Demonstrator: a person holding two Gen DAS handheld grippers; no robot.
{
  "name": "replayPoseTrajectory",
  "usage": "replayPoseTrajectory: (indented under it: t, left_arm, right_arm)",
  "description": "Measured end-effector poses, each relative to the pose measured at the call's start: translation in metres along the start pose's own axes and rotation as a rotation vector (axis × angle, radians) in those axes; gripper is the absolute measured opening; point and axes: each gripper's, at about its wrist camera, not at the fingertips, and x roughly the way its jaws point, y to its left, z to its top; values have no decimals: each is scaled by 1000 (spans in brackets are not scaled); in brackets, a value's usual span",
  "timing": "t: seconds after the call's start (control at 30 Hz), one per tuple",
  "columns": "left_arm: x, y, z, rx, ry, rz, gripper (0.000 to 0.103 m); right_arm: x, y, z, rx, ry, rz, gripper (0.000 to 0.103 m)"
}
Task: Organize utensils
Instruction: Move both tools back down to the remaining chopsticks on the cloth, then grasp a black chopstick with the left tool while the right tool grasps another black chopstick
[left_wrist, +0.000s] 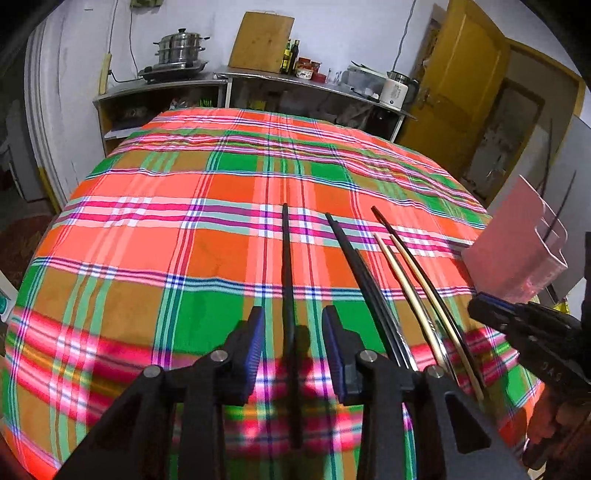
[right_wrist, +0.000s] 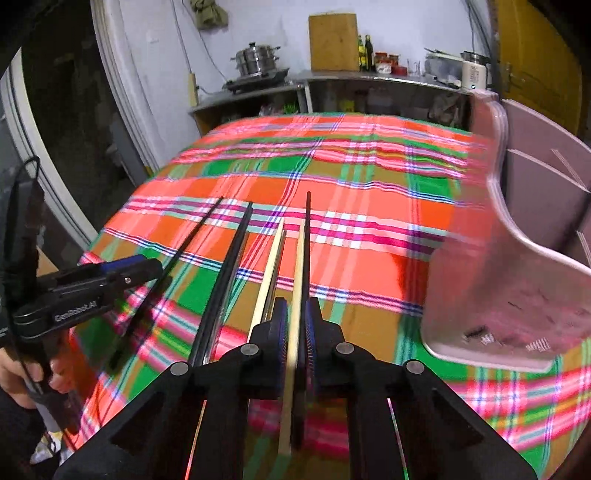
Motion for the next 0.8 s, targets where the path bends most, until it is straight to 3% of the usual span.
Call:
replayPoseTrajectory:
  t: [0.47, 0.8]
  left_arm:
    - [22, 1, 9, 26, 20, 8, 33]
    - [32, -9, 20, 72, 36, 71, 31]
  right_arm:
    - [38, -8, 19, 4, 56, -32, 10]
    - [53, -8, 40, 0, 83, -25, 10]
